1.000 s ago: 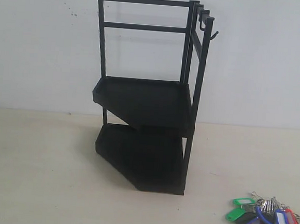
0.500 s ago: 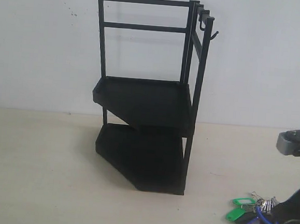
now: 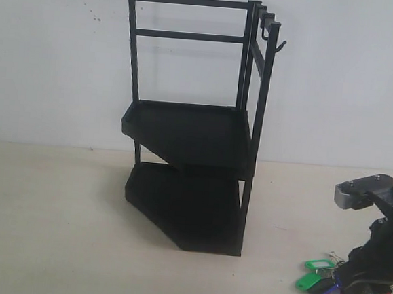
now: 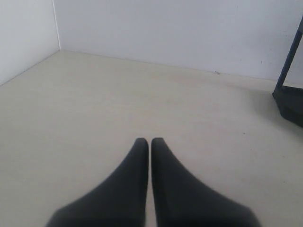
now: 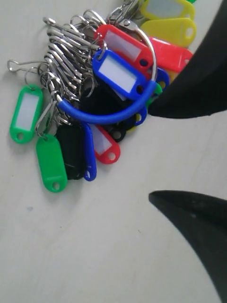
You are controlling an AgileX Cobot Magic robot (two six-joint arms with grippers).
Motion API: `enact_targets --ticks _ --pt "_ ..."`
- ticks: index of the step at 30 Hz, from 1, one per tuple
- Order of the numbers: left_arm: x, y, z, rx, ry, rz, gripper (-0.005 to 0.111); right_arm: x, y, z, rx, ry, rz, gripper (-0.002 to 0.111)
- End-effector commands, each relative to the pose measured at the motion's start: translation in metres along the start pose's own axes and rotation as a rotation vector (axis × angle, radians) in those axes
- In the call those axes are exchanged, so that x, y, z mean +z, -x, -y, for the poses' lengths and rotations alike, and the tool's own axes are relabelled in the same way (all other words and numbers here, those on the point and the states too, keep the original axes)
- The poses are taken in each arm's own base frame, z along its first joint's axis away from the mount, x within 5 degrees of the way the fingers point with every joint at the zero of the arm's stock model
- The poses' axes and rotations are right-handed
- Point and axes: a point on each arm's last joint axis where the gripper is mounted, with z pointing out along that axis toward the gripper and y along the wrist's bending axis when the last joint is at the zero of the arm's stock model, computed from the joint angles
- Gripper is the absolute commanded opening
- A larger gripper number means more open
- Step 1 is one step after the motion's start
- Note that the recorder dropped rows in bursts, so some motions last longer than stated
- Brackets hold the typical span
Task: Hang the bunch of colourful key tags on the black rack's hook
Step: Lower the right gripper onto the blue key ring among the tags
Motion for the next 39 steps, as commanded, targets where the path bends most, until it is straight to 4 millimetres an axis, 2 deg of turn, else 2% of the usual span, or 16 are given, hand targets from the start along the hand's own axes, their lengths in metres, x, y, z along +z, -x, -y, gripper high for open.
enact_targets --ticks 1,11,27,33,39 --pt "0.000 0.001 0.000 -0.014 -0.002 -0.002 0.004 0.012 0.003 0.005 -0.011 -0.018 0.004 0.046" --pt "0.000 0.001 0.000 -0.014 -0.002 -0.002 0.004 0.041 0.004 0.012 -0.014 -0.032 -0.011 0.046" --pt "0.000 0.001 0.000 -0.014 -0.003 0.000 0.004 0.066 0.003 0.018 -0.020 -0.050 -0.017 0.046" --pt "0.000 0.001 0.000 -0.014 -0.003 0.000 0.004 0.067 0.004 0.021 -0.061 -0.076 -0.015 0.046" --pt "0.000 0.001 0.000 -0.014 -0.003 0.000 0.004 0.058 0.011 0.023 -0.067 -0.117 0.062 0.046"
